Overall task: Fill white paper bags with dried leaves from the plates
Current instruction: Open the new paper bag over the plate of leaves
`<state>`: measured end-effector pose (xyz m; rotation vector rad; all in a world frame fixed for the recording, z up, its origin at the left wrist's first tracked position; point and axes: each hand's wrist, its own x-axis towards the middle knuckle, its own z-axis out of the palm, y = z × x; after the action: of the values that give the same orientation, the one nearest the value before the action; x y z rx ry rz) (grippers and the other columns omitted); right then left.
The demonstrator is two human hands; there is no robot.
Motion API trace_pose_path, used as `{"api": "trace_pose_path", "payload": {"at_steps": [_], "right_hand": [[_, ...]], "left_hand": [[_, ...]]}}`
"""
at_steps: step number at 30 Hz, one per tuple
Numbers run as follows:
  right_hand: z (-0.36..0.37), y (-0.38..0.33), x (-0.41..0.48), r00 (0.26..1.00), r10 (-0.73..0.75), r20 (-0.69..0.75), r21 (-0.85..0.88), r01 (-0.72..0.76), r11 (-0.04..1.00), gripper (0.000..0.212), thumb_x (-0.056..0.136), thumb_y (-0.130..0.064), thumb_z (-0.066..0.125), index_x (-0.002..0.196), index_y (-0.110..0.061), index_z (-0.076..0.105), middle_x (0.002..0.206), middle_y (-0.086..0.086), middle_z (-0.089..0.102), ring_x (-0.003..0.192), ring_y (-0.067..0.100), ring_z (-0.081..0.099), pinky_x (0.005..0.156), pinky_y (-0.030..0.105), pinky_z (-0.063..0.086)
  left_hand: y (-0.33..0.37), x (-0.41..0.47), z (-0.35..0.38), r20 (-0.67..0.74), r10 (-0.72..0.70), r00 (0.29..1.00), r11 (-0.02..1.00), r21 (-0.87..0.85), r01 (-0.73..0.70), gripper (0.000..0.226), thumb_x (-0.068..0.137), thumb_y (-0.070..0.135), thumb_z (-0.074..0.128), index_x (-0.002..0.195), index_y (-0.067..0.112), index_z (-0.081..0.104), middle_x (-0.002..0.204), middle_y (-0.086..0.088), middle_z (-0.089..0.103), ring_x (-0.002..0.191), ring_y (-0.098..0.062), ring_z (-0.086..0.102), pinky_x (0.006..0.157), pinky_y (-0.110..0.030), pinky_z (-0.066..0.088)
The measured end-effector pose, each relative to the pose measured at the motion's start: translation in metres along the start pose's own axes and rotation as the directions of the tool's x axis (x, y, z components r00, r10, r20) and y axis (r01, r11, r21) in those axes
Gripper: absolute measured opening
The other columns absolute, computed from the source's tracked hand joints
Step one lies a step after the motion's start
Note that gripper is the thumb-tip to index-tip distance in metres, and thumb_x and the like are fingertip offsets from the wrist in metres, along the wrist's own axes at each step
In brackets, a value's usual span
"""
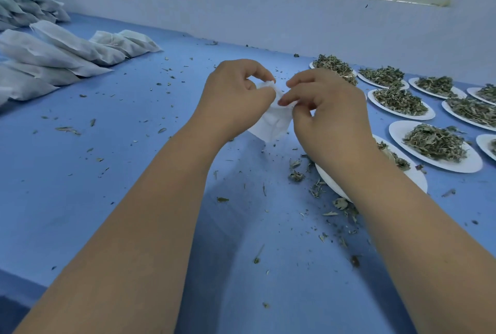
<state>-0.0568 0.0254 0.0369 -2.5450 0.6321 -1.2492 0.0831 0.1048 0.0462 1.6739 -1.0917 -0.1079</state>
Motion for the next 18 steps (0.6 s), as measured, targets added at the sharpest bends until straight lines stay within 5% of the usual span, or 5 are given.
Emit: {"api": "trace_pose_path", "payload": {"at_steps": [5, 10, 14, 18], "right_hand": [[0.0018, -0.0009, 0.0011, 0.985, 0.011, 0.175, -0.143, 0.014, 0.990, 0.033, 0.096, -0.031, 0.047, 0.099, -0.023, 0.079, 0.123, -0.003, 0.062, 0.111, 0.021, 0.056, 0.084, 0.037, 0.049], [-0.0011, -0.0026, 0.0056, 0.949, 0.143, 0.282, -0.028, -0.141, 0.990, 0.016, 0.092, -0.033, 0.066, 0.081, -0.040, 0.076, 0.150, -0.007, 0.054, 0.137, 0.017, 0.048, 0.105, 0.030, 0.040], [-0.0031, 0.0006, 0.0022, 0.980, 0.148, 0.133, -0.444, -0.074, 0.893, 0.024, 0.093, -0.042, 0.066, 0.113, -0.033, 0.076, 0.152, -0.008, 0.051, 0.137, 0.024, 0.043, 0.105, 0.043, 0.033], [-0.0040, -0.0029, 0.0016, 0.987, 0.143, 0.069, -0.496, -0.090, 0.863, 0.023, 0.093, -0.037, 0.065, 0.111, -0.029, 0.078, 0.145, -0.006, 0.058, 0.130, 0.029, 0.049, 0.100, 0.045, 0.033]], "left_hand": [[0.0040, -0.0029, 0.0044, 0.008, 0.050, 0.999, 0.998, 0.033, -0.051, 0.016, 0.086, 0.018, 0.060, 0.082, 0.025, 0.074, 0.037, 0.012, 0.038, 0.042, -0.006, 0.036, 0.055, -0.023, 0.039], [0.0080, -0.0055, 0.0042, 0.041, 0.088, 0.995, 0.994, 0.061, -0.090, 0.026, 0.081, 0.014, 0.058, 0.098, 0.027, 0.073, 0.037, 0.014, 0.039, 0.039, -0.005, 0.038, 0.043, -0.017, 0.040], [0.0061, -0.0058, 0.0004, 0.079, 0.046, 0.996, 0.988, 0.146, -0.058, 0.036, 0.074, 0.011, 0.057, 0.103, 0.030, 0.068, 0.042, 0.011, 0.044, 0.043, 0.000, 0.044, 0.053, -0.022, 0.042], [0.0060, -0.0062, -0.0016, 0.085, 0.016, 0.996, 0.987, 0.156, -0.030, 0.039, 0.073, 0.011, 0.057, 0.105, 0.031, 0.066, 0.044, 0.009, 0.046, 0.046, 0.002, 0.046, 0.058, -0.025, 0.042]]}}
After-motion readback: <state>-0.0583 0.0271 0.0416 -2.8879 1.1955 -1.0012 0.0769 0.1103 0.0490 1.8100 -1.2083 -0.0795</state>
